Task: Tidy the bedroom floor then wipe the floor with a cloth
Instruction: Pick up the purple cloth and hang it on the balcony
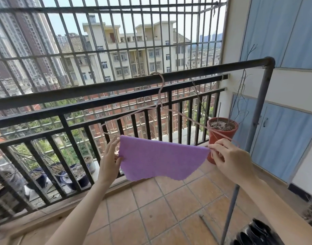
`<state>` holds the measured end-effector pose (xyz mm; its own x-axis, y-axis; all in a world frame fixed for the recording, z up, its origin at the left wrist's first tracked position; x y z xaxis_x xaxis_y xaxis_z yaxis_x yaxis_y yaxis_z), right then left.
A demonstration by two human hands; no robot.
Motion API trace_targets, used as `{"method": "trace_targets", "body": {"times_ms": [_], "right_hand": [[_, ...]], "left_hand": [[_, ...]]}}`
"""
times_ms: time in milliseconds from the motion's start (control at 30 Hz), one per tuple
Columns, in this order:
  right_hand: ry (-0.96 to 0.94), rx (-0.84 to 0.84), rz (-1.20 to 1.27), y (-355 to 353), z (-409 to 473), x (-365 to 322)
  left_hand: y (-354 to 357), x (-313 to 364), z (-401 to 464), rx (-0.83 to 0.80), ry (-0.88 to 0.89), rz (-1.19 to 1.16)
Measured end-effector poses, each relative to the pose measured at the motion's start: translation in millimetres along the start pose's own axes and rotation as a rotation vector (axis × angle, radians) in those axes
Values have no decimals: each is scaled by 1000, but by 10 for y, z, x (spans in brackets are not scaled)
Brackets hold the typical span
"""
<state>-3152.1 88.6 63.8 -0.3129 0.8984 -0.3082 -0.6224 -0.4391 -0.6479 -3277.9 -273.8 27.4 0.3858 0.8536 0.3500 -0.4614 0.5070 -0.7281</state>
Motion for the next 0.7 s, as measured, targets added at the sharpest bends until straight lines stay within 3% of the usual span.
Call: {"method": "trace_targets", "body": {"times_ms": [233, 500, 700], "right_hand": [[-46, 6, 31, 16, -22, -15], [-37, 35, 39, -30, -95, 54], [-104, 144, 199, -32, -305, -95]], "left_hand": [[-41, -5, 29, 76, -79, -40], [109, -76, -144, 93, -395, -129], [127, 247, -691, 120, -753, -533]]}}
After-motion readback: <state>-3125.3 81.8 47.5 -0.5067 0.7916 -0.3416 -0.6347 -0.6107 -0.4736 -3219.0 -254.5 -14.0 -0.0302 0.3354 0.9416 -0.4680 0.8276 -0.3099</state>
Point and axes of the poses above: each hand's wrist, its own z-axis towards the middle knuckle, its own y-axis out of the palm, x = y × z, the point moved 1 cm from there along z, towards the middle knuckle, and after that the axes turned 15 degrees about z, right-handed, at the moved point
